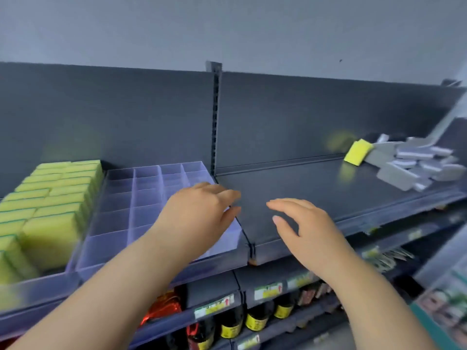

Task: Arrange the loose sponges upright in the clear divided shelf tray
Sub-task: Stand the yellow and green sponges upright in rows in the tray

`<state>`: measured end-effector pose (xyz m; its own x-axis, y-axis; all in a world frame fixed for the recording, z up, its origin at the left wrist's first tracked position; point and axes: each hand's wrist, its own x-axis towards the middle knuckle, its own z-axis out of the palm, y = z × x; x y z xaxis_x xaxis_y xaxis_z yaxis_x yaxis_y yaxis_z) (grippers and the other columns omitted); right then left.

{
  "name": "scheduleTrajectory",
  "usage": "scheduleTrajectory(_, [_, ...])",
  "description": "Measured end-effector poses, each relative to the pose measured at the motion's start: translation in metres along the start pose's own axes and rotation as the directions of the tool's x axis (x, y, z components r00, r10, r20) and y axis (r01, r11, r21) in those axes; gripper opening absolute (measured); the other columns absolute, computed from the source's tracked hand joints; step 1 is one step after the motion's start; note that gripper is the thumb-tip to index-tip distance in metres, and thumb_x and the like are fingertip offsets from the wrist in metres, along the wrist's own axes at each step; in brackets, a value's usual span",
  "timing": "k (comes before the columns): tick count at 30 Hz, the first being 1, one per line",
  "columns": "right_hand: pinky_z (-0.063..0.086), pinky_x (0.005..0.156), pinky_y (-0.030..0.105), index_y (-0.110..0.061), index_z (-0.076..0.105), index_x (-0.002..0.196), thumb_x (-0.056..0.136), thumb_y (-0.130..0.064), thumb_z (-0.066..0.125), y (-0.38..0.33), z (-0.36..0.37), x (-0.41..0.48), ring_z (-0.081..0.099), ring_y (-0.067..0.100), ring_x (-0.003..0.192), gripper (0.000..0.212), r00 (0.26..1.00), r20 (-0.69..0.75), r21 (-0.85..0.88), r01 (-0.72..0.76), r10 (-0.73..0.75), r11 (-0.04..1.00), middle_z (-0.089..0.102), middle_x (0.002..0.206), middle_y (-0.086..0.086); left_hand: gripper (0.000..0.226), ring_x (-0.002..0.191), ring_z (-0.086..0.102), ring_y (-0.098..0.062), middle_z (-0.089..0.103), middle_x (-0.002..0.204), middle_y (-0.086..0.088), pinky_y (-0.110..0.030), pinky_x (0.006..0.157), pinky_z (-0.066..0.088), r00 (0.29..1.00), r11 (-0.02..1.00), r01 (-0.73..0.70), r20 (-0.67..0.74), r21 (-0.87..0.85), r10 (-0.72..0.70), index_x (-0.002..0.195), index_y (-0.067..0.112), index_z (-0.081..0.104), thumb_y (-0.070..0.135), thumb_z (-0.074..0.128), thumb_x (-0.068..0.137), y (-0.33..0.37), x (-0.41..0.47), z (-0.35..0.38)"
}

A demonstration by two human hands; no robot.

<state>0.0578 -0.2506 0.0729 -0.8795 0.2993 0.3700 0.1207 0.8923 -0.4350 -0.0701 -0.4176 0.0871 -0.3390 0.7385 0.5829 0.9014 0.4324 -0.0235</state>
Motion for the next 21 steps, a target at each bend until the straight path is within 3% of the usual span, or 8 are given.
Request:
scheduleTrajectory(2, [0.032, 0.099, 0.013, -0.031, 0.058, 0.12, 0.091, -0.025, 0.052, 0.05, -0.028, -0.038, 0.044, -0.003, 0.116, 0.031, 0.994, -0.052, -0.027, -0.102, 0.1, 0.994, 0.049, 0.114, -0.026, 0.038, 0.067, 0.066, -0.022, 0.069, 0.077, 0.005, -0.026, 0.044, 0.046, 0.998, 0.996, -0.048, -0.032, -0.07, 0.046, 0.093, 0.021, 0.071, 0.036, 0.037, 0.083, 0.049, 0.019, 0.026])
scheduleTrajectory(5, [0.03, 0.094, 0.011, -0.028, 0.059, 0.119, 0.09, -0.025, 0.054, 0.116, -0.062, -0.094, 0.047, 0.0, 0.114, 0.03, 0.964, -0.09, -0.058, -0.256, 0.251, 0.965, 0.048, 0.112, -0.025, 0.038, 0.065, 0.065, -0.02, 0.068, 0.076, 0.006, -0.024, 0.048, 0.047, 0.994, 0.986, -0.113, -0.023, -0.121, 0.111, 0.096, 0.022, 0.071, 0.035, 0.038, 0.082, 0.123, 0.038, 0.068])
scheduleTrajectory(11, [0.03, 0.087, 0.008, -0.027, 0.058, 0.12, 0.091, -0.023, 0.054, 0.204, -0.1, -0.181, 0.05, 0.005, 0.111, 0.03, 0.874, -0.099, -0.077, -0.484, 0.476, 0.872, 0.055, 0.119, -0.013, 0.033, 0.071, 0.068, -0.018, 0.071, 0.083, 0.007, -0.024, 0.052, 0.052, 0.973, 0.955, -0.127, 0.154, -0.268, 0.172, 0.099, 0.024, 0.072, 0.036, 0.048, 0.08, 0.234, 0.054, 0.143])
scheduleTrajectory(13, [0.028, 0.084, 0.006, -0.027, 0.057, 0.122, 0.091, -0.023, 0.053, 0.224, -0.105, -0.199, 0.049, 0.005, 0.112, 0.031, 0.848, -0.082, -0.075, -0.529, 0.523, 0.845, 0.056, 0.122, -0.01, 0.029, 0.071, 0.069, -0.019, 0.071, 0.083, 0.006, -0.026, 0.049, 0.054, 0.964, 0.951, -0.115, 0.198, -0.287, 0.176, 0.096, 0.022, 0.073, 0.033, 0.059, 0.073, 0.255, 0.061, 0.16])
scheduleTrajectory(16, [0.027, 0.086, 0.007, -0.027, 0.053, 0.125, 0.094, -0.027, 0.048, 0.251, -0.11, -0.211, 0.045, 0.004, 0.117, 0.032, 0.814, -0.026, -0.055, -0.581, 0.58, 0.812, 0.052, 0.126, -0.012, 0.028, 0.072, 0.069, -0.02, 0.071, 0.082, 0.004, -0.03, 0.045, 0.054, 0.957, 0.951, -0.114, 0.226, -0.289, 0.183, 0.095, 0.02, 0.073, 0.03, 0.06, 0.072, 0.277, 0.079, 0.181])
scheduleTrajectory(21, [0.03, 0.093, 0.011, -0.031, 0.052, 0.126, 0.094, -0.03, 0.046, 0.305, -0.114, -0.189, 0.043, 0.0, 0.117, 0.033, 0.807, -0.017, -0.004, -0.591, 0.591, 0.807, 0.051, 0.127, -0.015, 0.026, 0.077, 0.069, -0.021, 0.072, 0.089, 0.004, -0.03, 0.054, 0.056, 0.967, 0.951, -0.117, 0.188, -0.286, 0.175, 0.1, 0.019, 0.072, 0.026, 0.064, 0.076, 0.3, 0.129, 0.216])
